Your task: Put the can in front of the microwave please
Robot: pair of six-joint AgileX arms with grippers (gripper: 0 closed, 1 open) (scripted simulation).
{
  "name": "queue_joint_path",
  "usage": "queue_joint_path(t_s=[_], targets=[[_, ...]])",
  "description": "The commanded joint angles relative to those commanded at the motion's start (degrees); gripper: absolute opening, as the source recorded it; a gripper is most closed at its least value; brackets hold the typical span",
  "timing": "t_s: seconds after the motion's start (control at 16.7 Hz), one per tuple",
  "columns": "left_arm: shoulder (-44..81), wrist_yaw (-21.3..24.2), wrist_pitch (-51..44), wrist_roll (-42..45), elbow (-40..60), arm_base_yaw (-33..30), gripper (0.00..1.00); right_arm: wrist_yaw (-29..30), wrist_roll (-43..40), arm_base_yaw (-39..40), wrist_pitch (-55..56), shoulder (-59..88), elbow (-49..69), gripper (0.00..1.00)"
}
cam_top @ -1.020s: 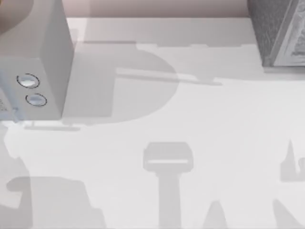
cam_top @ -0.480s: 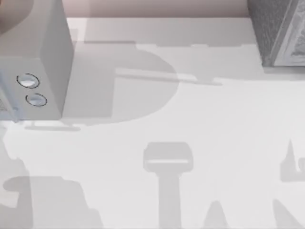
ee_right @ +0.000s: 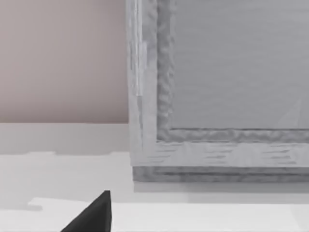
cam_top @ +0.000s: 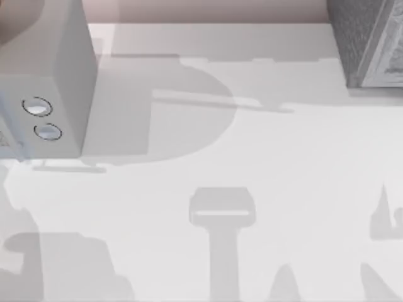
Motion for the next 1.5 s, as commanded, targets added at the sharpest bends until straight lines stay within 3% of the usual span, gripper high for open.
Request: queue_joint_path(t_s=[0.48,1.08,1.5], targets=[[0.0,0.0,0.0,0.0,0.0,0.0,0.98,0.0,0.0,0.0,0.0,0.0,0.0,1.00],[0.0,0.0,-0.2,0.0,0.2,0.0,1.00,0.0,0.0,0.0,0.0,0.0,0.0,1.00],[-1.5,0.0,-9.4,-0.2,8.0,-0.2,1.00,0.0,0.0,0.0,0.0,0.0,0.0,1.00]])
